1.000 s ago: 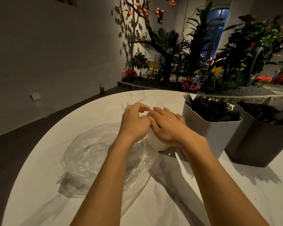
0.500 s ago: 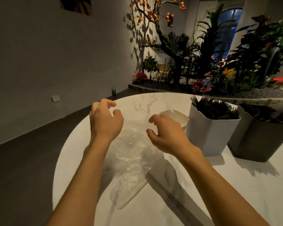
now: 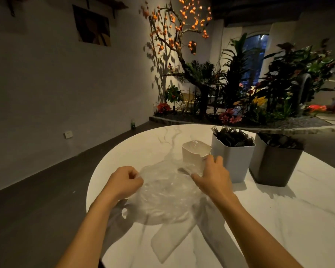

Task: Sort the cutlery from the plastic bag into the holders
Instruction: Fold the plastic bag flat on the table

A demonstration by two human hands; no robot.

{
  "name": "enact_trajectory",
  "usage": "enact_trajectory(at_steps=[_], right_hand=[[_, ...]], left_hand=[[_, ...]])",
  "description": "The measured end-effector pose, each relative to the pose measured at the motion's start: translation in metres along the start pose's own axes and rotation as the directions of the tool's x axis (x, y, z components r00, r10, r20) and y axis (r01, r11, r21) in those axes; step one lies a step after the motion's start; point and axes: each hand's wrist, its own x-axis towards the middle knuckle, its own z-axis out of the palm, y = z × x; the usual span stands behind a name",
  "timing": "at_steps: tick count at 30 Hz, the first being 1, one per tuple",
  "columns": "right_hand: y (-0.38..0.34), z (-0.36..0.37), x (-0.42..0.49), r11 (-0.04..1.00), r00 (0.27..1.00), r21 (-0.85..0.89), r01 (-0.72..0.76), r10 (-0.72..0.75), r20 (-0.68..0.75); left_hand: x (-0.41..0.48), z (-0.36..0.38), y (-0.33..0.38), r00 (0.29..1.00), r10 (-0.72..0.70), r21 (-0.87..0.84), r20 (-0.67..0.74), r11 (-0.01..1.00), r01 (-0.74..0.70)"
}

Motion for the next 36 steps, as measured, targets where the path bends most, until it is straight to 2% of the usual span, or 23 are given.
enact_trajectory(at_steps=[2, 3, 5, 6, 8, 9, 11, 13, 15, 18, 20, 22, 24, 26, 29, 32, 34, 36], right_hand=[[0.016, -0.002, -0.005, 0.995, 0.985, 0.008, -0.104, 0.102, 0.137], [0.024, -0.002, -0.006, 0.986, 0.964, 0.066, -0.150, 0.131, 0.232], [0.036, -0.005, -0.011, 0.913, 0.911, 0.314, -0.259, 0.123, 0.393], [0.040, -0.010, -0.014, 0.867, 0.898, 0.408, -0.287, 0.096, 0.429], [0.046, -0.022, -0.019, 0.794, 0.914, 0.536, -0.289, 0.062, 0.401], [0.048, -0.028, -0.021, 0.760, 0.924, 0.585, -0.285, 0.056, 0.377], [0.051, -0.039, -0.024, 0.704, 0.925, 0.645, -0.297, 0.046, 0.377], [0.056, -0.046, -0.026, 0.658, 0.914, 0.682, -0.319, 0.023, 0.405], [0.057, -0.050, -0.027, 0.604, 0.906, 0.723, -0.335, -0.003, 0.423], [0.061, -0.050, -0.028, 0.540, 0.905, 0.772, -0.336, -0.043, 0.424], [0.065, -0.049, -0.027, 0.529, 0.908, 0.783, -0.328, -0.054, 0.416], [0.074, -0.047, -0.024, 0.567, 0.925, 0.764, -0.310, -0.008, 0.381], [0.090, -0.046, -0.016, 0.667, 0.955, 0.698, -0.261, 0.072, 0.288], [0.111, -0.048, -0.006, 0.762, 0.974, 0.609, -0.221, 0.140, 0.179], [0.142, -0.056, 0.004, 0.827, 0.973, 0.519, -0.217, 0.225, 0.049], [0.165, -0.067, 0.006, 0.879, 0.968, 0.428, -0.211, 0.249, -0.036], [0.176, -0.072, 0.007, 0.886, 0.963, 0.403, -0.228, 0.267, -0.041], [0.174, -0.076, 0.004, 0.910, 0.965, 0.329, -0.253, 0.262, 0.017]], left_hand=[[-0.008, -0.002, 0.008, 0.998, 0.009, -0.096, 0.061, 0.995, -0.003], [-0.014, -0.002, 0.011, 0.991, 0.015, -0.155, 0.131, 0.988, 0.005], [-0.024, -0.001, 0.013, 0.954, 0.044, -0.371, 0.298, 0.926, 0.073], [-0.026, 0.001, 0.010, 0.945, 0.054, -0.513, 0.323, 0.849, 0.127], [-0.027, 0.009, 0.001, 0.974, -0.022, -0.744, 0.227, 0.641, 0.188], [-0.027, 0.015, -0.003, 0.983, -0.090, -0.788, 0.161, 0.588, 0.183], [-0.030, 0.030, -0.010, 0.984, -0.124, -0.732, 0.125, 0.658, 0.175], [-0.037, 0.045, -0.007, 0.977, -0.009, -0.678, 0.215, 0.718, 0.156], [-0.041, 0.057, 0.005, 0.935, 0.066, -0.641, 0.347, 0.744, 0.186], [-0.045, 0.071, 0.024, 0.832, 0.118, -0.538, 0.542, 0.809, 0.236], [-0.046, 0.079, 0.033, 0.803, 0.137, -0.495, 0.580, 0.842, 0.214], [-0.045, 0.085, 0.036, 0.861, 0.079, -0.459, 0.502, 0.868, 0.188], [-0.043, 0.089, 0.036, 0.919, -0.008, -0.462, 0.394, 0.863, 0.206], [-0.037, 0.091, 0.030, 0.951, -0.107, -0.451, 0.290, 0.861, 0.235], [-0.022, 0.089, 0.015, 0.974, -0.207, -0.374, 0.091, 0.900, 0.226], [-0.009, 0.082, 0.003, 0.980, -0.177, -0.173, -0.087, 0.972, 0.161], [-0.005, 0.080, -0.001, 0.984, -0.145, -0.115, -0.108, 0.984, 0.132], [-0.008, 0.081, 0.004, 0.988, -0.129, -0.124, -0.083, 0.985, 0.118]])
